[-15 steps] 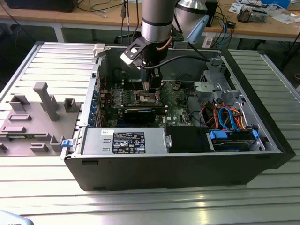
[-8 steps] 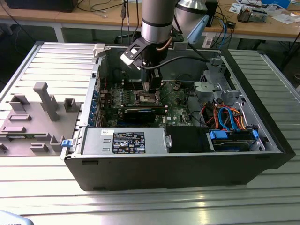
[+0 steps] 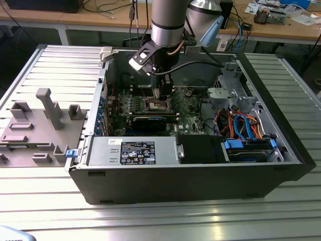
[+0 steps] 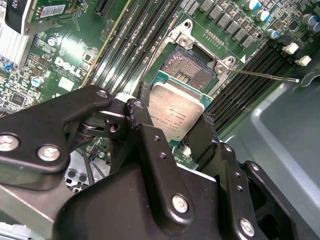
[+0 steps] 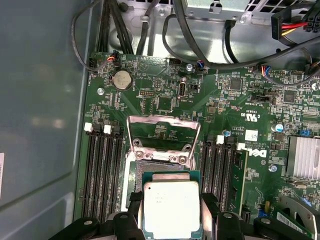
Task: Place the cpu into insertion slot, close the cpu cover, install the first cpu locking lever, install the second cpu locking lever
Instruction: 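Place the cpu into insertion slot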
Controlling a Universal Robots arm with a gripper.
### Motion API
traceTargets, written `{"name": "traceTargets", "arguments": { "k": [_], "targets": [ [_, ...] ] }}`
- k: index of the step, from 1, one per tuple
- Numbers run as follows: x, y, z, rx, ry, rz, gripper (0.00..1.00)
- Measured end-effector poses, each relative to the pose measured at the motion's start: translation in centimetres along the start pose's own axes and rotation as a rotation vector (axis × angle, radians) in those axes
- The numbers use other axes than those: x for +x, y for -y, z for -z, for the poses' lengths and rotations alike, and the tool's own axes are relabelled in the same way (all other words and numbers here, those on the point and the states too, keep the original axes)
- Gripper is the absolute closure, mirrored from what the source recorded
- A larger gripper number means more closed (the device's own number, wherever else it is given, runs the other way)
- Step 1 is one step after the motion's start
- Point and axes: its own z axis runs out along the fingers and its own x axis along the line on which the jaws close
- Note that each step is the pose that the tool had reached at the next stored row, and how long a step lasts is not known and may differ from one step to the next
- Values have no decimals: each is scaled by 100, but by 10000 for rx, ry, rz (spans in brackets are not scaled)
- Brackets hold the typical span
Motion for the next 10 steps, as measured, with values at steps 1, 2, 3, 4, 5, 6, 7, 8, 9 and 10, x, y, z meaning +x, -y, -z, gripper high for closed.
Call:
{"name": "traceTargets", "arguments": {
  "k": [1,2,3,4,5,6,7,8,9,10],
  "targets": [
    [0,0,-3,-1,0,-11,45],
    [0,0,-5,-1,0,-18,45],
    [0,0,-7,-2,0,-26,45],
    [0,0,-10,-2,0,-37,45],
    [0,0,-13,-2,0,-47,45],
    [0,0,-14,-2,0,-52,45],
    [-1,0,-16,-2,0,-57,45],
    [-1,0,-20,-3,0,-66,45],
    [-1,0,-23,-3,1,-74,45],
    [-1,0,-25,-3,1,-80,45]
  ]
}}
